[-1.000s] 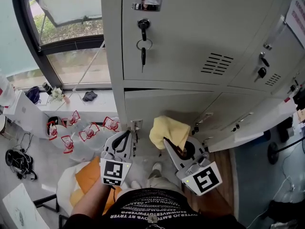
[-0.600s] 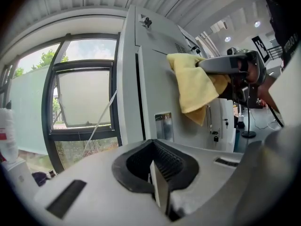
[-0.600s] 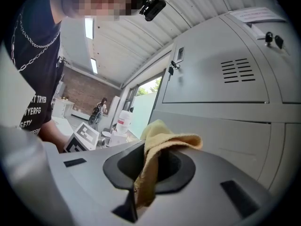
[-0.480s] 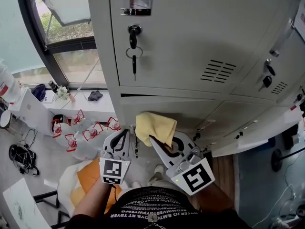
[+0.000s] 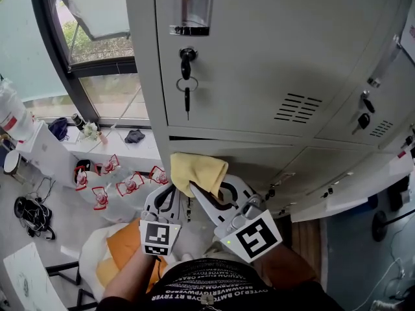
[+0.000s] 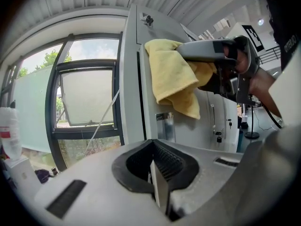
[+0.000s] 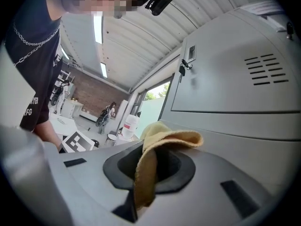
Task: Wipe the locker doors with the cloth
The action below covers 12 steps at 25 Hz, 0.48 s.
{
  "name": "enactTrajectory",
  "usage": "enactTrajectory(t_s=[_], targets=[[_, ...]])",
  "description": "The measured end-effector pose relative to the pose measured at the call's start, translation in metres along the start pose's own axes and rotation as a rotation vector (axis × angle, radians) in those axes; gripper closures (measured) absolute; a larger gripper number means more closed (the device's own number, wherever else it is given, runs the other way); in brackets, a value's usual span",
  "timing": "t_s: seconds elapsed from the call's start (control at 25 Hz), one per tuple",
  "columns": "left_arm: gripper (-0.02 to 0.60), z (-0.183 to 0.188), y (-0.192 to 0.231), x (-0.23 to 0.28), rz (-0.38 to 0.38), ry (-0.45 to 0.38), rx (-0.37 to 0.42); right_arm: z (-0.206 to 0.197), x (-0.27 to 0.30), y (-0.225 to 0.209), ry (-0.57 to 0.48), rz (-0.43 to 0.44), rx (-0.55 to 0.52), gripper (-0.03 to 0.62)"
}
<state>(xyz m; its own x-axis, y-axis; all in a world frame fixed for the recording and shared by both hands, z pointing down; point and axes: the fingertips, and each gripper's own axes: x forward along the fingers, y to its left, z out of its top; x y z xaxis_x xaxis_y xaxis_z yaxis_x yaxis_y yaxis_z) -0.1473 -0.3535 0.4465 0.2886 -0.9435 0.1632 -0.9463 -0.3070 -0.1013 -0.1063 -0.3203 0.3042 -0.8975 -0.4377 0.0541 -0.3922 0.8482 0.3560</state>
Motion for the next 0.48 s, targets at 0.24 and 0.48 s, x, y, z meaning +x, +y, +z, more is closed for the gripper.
enactTrajectory(t_s=[0.24,0.48], targets=[[0.575,-0.004,-0.003,-0.004,-0.011,0.012,0.007,0.006,0.012,-0.003,-0.008,-0.005,-0.030,0.554],[0.575,-0.018,-0.009,-0.015,-0.028,0.034,-0.018,0.004,0.006,-0.018,-0.005,-0.047,-0.023,0.554]])
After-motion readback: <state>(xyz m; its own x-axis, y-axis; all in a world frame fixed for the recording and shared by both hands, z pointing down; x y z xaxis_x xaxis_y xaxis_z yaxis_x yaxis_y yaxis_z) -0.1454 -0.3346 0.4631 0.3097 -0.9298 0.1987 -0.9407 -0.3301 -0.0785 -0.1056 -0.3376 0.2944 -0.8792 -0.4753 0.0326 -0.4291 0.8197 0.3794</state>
